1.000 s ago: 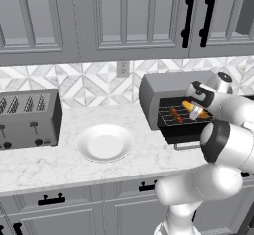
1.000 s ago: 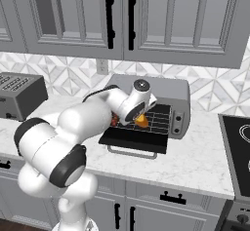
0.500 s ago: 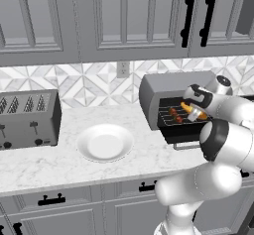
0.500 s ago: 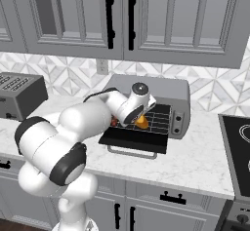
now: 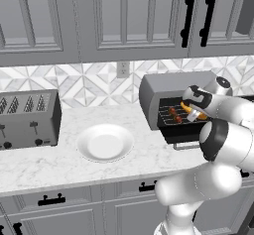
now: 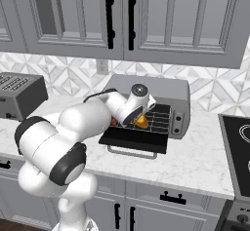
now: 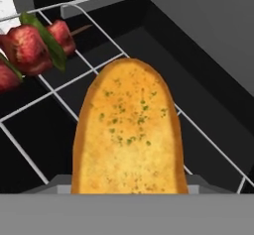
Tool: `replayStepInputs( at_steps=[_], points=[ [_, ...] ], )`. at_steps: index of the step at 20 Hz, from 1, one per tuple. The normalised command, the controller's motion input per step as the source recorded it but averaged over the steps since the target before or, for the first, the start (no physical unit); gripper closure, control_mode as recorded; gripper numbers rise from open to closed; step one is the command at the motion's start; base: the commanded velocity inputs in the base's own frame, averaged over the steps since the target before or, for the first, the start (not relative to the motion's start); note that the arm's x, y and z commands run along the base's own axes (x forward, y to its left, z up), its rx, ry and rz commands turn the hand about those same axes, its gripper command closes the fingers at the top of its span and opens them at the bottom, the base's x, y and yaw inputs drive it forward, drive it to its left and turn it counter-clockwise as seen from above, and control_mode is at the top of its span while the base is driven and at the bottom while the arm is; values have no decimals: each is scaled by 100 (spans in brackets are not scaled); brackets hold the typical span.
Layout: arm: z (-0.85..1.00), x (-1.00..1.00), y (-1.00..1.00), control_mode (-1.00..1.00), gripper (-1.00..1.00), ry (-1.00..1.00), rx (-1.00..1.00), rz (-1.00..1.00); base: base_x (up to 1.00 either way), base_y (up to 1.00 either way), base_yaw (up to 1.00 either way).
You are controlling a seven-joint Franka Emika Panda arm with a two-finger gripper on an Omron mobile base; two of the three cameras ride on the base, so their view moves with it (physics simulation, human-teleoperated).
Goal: Pick up the kebab skewer and baguette bread, and place them inside the toaster oven. Close the toaster oven door and start by setting the timer.
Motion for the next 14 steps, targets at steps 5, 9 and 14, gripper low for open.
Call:
replayStepInputs(
  at_steps=[5,9,14],
  points=[
    [-10,0,0,-100,-100,0,0,2,0,0,0],
    [0,0,0,-100,-100,-1,0,2,0,0,0],
    [0,0,0,-100,-100,-1,0,2,0,0,0]
  ],
)
